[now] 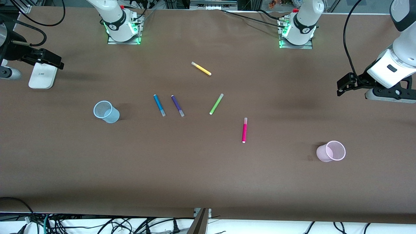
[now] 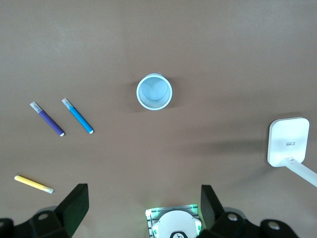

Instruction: Place pink and blue markers in matching cups

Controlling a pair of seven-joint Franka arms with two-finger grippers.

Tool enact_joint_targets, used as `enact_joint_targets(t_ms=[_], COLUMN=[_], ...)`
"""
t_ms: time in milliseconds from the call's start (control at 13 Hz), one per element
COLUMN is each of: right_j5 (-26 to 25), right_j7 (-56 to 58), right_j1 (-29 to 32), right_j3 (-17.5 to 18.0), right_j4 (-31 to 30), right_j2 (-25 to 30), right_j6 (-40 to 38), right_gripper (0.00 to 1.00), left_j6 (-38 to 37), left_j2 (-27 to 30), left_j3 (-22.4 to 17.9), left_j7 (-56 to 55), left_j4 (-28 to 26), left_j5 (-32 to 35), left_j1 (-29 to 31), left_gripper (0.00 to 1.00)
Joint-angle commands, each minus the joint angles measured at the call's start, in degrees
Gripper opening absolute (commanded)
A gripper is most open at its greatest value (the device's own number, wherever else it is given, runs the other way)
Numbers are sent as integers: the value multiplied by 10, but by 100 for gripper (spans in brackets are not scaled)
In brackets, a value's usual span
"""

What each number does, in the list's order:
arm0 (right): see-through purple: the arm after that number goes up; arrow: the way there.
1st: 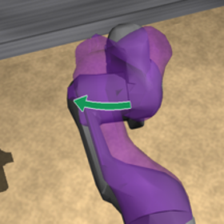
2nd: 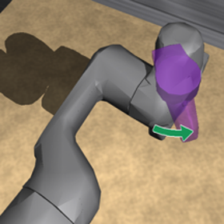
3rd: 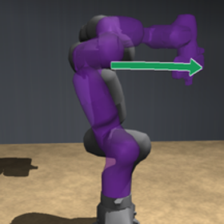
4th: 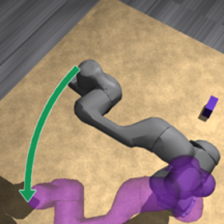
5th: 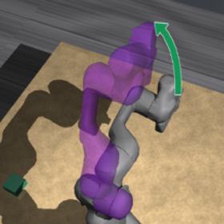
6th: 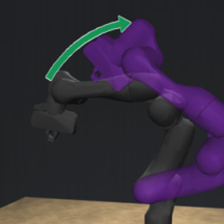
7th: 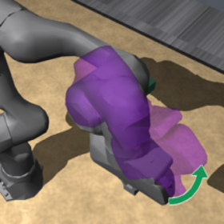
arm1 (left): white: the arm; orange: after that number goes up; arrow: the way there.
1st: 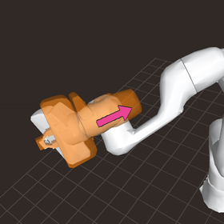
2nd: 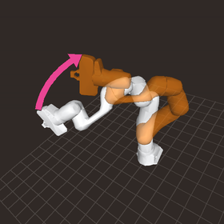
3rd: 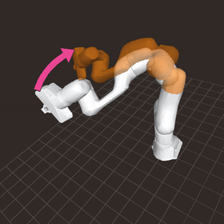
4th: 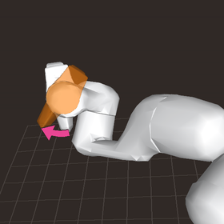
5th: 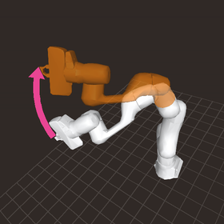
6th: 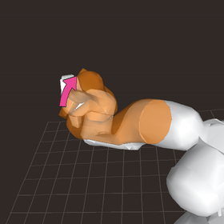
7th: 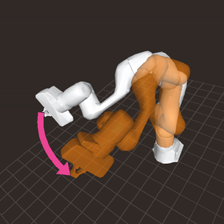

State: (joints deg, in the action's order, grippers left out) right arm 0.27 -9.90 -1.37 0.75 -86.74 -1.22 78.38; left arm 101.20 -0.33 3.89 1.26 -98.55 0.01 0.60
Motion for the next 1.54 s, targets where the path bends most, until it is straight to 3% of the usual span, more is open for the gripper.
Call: enact_joint_targets(t_ms=[0,308,615,846,1462], right_j5=[-4,-3,3,10,3], right_j7=[9,14,8,8,-1], right_j1=[4,6,-4,-25,-168], right_j3=[2,2,8,10,9], right_j4=[3,3,3,3,-3], right_j2=[2,-2,-43,-102,-269], right_j6=[-5,-4,6,31,196], right_gripper=[100,100,100,100,100], left_j6=[-1,-3,-14,-17,-17], left_j2=[2,1,1,1,1], left_j3=[8,9,9,9,9], left_j7=[8,7,8,11,8], left_j4=[2,5,5,6,6], left_j5=[10,10,10,10,10], left_j1=[8,7,10,10,6], left_gripper=[100,100,100,100,100])
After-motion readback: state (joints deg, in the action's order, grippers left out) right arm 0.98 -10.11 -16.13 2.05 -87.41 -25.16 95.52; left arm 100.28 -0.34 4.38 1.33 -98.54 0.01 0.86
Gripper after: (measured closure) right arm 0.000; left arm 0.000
